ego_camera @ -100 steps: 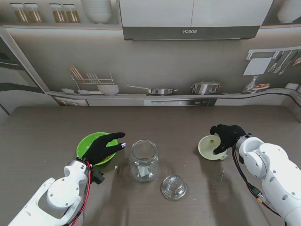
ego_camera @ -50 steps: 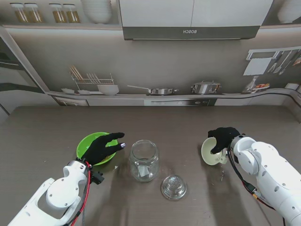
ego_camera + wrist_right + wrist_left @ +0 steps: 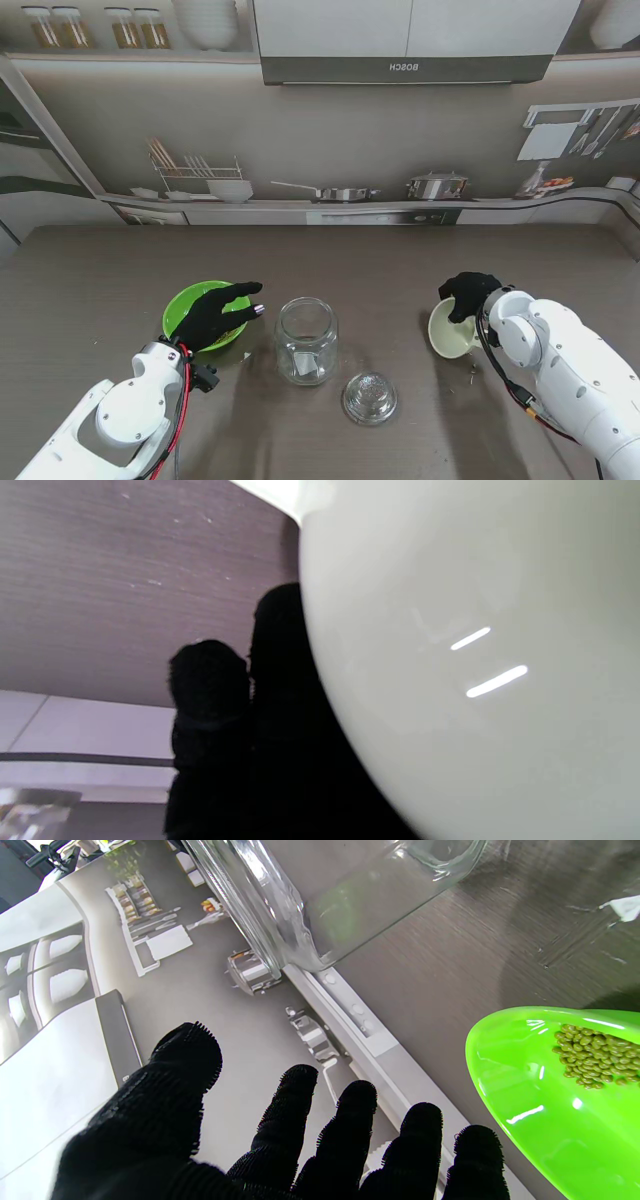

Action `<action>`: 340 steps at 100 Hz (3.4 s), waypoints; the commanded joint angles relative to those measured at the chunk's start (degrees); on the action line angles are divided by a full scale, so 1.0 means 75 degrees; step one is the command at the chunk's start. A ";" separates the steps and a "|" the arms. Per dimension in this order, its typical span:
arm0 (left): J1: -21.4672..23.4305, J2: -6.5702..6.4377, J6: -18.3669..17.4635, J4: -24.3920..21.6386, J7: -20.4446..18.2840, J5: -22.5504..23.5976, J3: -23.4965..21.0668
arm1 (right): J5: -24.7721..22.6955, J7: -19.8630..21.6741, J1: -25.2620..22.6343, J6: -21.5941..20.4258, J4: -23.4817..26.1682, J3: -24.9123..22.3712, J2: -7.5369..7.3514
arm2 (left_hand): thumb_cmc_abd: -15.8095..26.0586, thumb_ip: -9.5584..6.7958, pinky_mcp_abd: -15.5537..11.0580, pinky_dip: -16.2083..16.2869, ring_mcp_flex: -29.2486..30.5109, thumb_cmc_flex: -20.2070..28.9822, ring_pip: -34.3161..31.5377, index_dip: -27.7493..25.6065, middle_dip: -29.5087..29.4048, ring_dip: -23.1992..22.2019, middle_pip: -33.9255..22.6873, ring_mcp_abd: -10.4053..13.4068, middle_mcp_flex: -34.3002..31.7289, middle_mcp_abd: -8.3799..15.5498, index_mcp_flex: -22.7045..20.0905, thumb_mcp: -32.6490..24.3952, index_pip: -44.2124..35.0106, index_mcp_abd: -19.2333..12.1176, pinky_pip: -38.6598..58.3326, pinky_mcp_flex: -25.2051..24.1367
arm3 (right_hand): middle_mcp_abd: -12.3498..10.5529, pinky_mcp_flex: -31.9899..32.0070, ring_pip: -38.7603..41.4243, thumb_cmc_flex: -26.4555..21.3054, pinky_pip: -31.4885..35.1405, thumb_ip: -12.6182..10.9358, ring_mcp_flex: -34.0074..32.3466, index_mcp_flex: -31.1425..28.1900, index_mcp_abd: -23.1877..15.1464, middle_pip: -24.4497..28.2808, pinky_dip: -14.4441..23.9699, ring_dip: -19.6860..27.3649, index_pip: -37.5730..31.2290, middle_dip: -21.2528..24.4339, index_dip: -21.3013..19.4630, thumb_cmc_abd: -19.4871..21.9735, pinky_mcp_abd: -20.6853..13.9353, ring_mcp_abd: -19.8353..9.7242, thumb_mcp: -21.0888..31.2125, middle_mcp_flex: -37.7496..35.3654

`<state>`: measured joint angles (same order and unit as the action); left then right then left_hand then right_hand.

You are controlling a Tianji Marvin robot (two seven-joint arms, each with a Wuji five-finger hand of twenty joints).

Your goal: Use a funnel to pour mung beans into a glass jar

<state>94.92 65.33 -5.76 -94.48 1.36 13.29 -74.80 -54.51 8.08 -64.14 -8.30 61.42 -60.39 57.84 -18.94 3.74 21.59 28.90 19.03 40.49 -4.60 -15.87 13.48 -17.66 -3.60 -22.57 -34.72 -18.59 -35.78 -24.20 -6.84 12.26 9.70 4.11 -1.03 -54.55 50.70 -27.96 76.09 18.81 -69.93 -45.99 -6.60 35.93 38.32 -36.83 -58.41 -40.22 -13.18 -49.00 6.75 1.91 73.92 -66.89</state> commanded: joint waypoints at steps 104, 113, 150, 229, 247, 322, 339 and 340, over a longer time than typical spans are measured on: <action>0.0303 0.0033 -0.0204 -0.0285 0.0057 0.0050 -0.0345 | 0.1808 -0.0300 -0.0975 0.1627 0.3369 -0.0636 0.0614 | 0.0552 -0.0284 -0.0148 0.0085 -0.0077 -0.0020 0.0084 0.0019 0.0020 0.0016 0.0028 0.0035 0.0030 0.0004 0.0067 0.0264 0.0077 -0.0108 -0.0115 -0.0119 | -0.0093 -0.1097 0.4030 -0.0869 0.1207 0.0134 -0.0809 0.0654 0.0148 0.1771 0.1107 -0.2085 -0.3016 -0.1405 -0.0669 0.0354 -0.0903 -0.2183 0.0818 -0.0667; 0.0339 0.0037 -0.0236 -0.0318 0.0092 0.0071 -0.0384 | 0.1981 -0.0422 -0.0987 0.1714 0.3576 -0.0555 0.0670 | 0.0553 -0.0285 -0.0142 0.0084 -0.0077 -0.0020 0.0085 0.0019 0.0019 0.0017 0.0029 0.0023 0.0025 -0.0019 0.0057 0.0267 0.0075 -0.0106 -0.0113 -0.0111 | -0.0095 -0.1096 0.4028 -0.0878 0.1204 0.0130 -0.0808 0.0664 0.0174 0.1775 0.1110 -0.2086 -0.3012 -0.1398 -0.0669 0.0374 -0.0895 -0.2180 0.0792 -0.0657; 0.0370 0.0051 -0.0299 -0.0339 0.0168 0.0081 -0.0422 | 0.2695 -0.0962 -0.1006 0.2025 0.4304 -0.0100 0.0911 | 0.0568 -0.0286 -0.0147 0.0078 -0.0069 -0.0021 0.0087 0.0021 0.0016 0.0019 0.0030 0.0033 0.0018 -0.0007 0.0043 0.0266 0.0073 -0.0098 -0.0116 -0.0108 | -0.0019 -0.1084 0.4012 -0.0936 0.1170 0.0092 -0.0808 0.0693 0.0283 0.1799 0.1117 -0.2081 -0.2992 -0.1331 -0.0679 0.0437 -0.0810 -0.2138 0.0683 -0.0596; 0.0564 0.0081 -0.0447 -0.0469 0.0369 0.0152 -0.0631 | 0.4144 -0.1853 -0.0456 0.1919 0.3180 0.1296 0.1444 | 0.0551 -0.0283 -0.0123 0.0072 -0.0062 -0.0024 0.0088 0.0025 0.0011 0.0022 0.0031 0.0008 0.0007 -0.0020 0.0028 0.0227 0.0070 -0.0088 -0.0114 -0.0095 | 0.0053 -0.0961 0.3735 -0.1009 0.0831 0.0036 -0.0794 0.0825 0.0444 0.1916 0.1034 -0.1881 -0.2967 -0.1136 -0.0732 0.0598 -0.0449 -0.1729 0.0481 -0.0403; 0.0572 0.0084 -0.0462 -0.0472 0.0397 0.0178 -0.0643 | 0.4284 -0.1897 -0.0366 0.1760 0.2814 0.1447 0.1494 | 0.0559 -0.0280 -0.0118 0.0071 -0.0048 -0.0037 0.0084 0.0026 0.0012 0.0021 0.0025 0.0016 -0.0010 -0.0021 0.0033 0.0226 0.0072 -0.0107 -0.0111 -0.0085 | 0.0041 -0.0746 0.3471 -0.1011 0.0661 0.0016 -0.0792 0.0890 0.0456 0.1933 0.1031 -0.1701 -0.2954 -0.1042 -0.0733 0.0690 -0.0274 -0.1531 0.0375 -0.0306; 0.0598 0.0078 -0.0434 -0.0500 0.0371 0.0179 -0.0659 | 0.4371 -0.1835 -0.0104 0.1317 0.2095 0.1924 0.1556 | 0.0556 -0.0280 -0.0115 0.0067 -0.0046 -0.0038 0.0084 0.0026 0.0013 0.0022 0.0025 0.0015 -0.0015 -0.0012 0.0026 0.0222 0.0069 -0.0098 -0.0111 -0.0086 | 0.0217 0.1629 -0.1693 0.0369 -0.1030 -0.0091 0.0041 0.1545 0.0494 0.0535 0.0450 0.0109 -0.0923 0.0273 -0.0396 0.1581 0.1137 0.0314 -0.0350 0.1338; 0.0590 0.0074 -0.0438 -0.0493 0.0351 0.0171 -0.0654 | 0.4245 -0.1801 -0.0138 0.1377 0.2173 0.1874 0.1513 | 0.0555 -0.0279 -0.0126 0.0065 -0.0048 -0.0041 0.0083 0.0025 0.0013 0.0022 0.0026 0.0019 -0.0015 -0.0019 0.0019 0.0220 0.0066 -0.0110 -0.0113 -0.0089 | 0.0299 0.2098 -0.2486 0.0876 -0.1285 -0.0344 0.0713 0.1592 0.0326 0.0458 0.0417 0.0511 -0.0346 0.0712 -0.0627 0.1701 0.1381 0.0715 -0.0340 0.2004; 0.0590 0.0074 -0.0438 -0.0493 0.0349 0.0171 -0.0654 | 0.4236 -0.1794 -0.0141 0.1379 0.2181 0.1869 0.1509 | 0.0555 -0.0279 -0.0123 0.0065 -0.0048 -0.0041 0.0084 0.0027 0.0014 0.0022 0.0024 0.0015 -0.0019 -0.0017 0.0030 0.0220 0.0070 -0.0110 -0.0114 -0.0091 | 0.0305 0.2122 -0.2526 0.0920 -0.1305 -0.0376 0.0747 0.1591 0.0321 0.0457 0.0415 0.0543 -0.0307 0.0736 -0.0655 0.1703 0.1407 0.0752 -0.0338 0.2037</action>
<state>99.19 65.65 -9.03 -97.67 5.12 14.68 -79.67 -22.32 -6.45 -64.82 1.95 77.11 -46.20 69.30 -16.61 3.74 21.59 28.89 19.03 40.53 -4.60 -15.87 13.48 -17.66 -3.60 -22.57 -34.72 -18.64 -35.78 -23.45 -6.84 12.26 9.70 4.10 0.75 -39.92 33.46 -23.37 66.92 18.45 -65.53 -35.67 -2.63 40.07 42.18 -34.32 -62.03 -35.92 -16.52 -37.41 14.25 6.15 71.48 -53.59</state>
